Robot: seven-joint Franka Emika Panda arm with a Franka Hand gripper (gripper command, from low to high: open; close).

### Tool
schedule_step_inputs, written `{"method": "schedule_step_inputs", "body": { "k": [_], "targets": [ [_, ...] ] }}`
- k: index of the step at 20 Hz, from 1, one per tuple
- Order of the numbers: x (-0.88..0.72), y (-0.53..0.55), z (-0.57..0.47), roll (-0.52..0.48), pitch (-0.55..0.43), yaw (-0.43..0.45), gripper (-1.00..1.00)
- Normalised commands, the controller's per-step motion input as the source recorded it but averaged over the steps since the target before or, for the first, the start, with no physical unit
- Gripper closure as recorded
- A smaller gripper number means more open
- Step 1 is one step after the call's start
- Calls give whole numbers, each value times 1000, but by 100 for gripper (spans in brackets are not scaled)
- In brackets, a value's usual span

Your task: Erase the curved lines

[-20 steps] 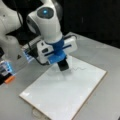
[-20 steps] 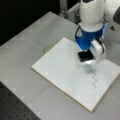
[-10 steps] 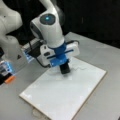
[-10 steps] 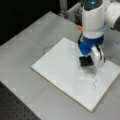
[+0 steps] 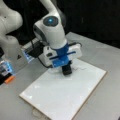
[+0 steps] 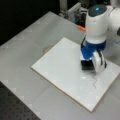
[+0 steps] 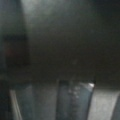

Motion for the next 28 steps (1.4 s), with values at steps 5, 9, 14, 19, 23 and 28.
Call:
{"method": "schedule_step_inputs", "body": {
  "k": [5,9,14,19,23,28],
  "targets": [
    [-42,-55,-214,49,-180,55,100],
    [-46,7,-209,66,-153,7,100],
    [-135,59,-213,97,-140,-27,100],
    [-214,53,-318,119,-160,-43,100],
    [-229,70,-353,119,-160,-49,100],
    [-194,109,-375,108,-153,-46,100]
  ]
}}
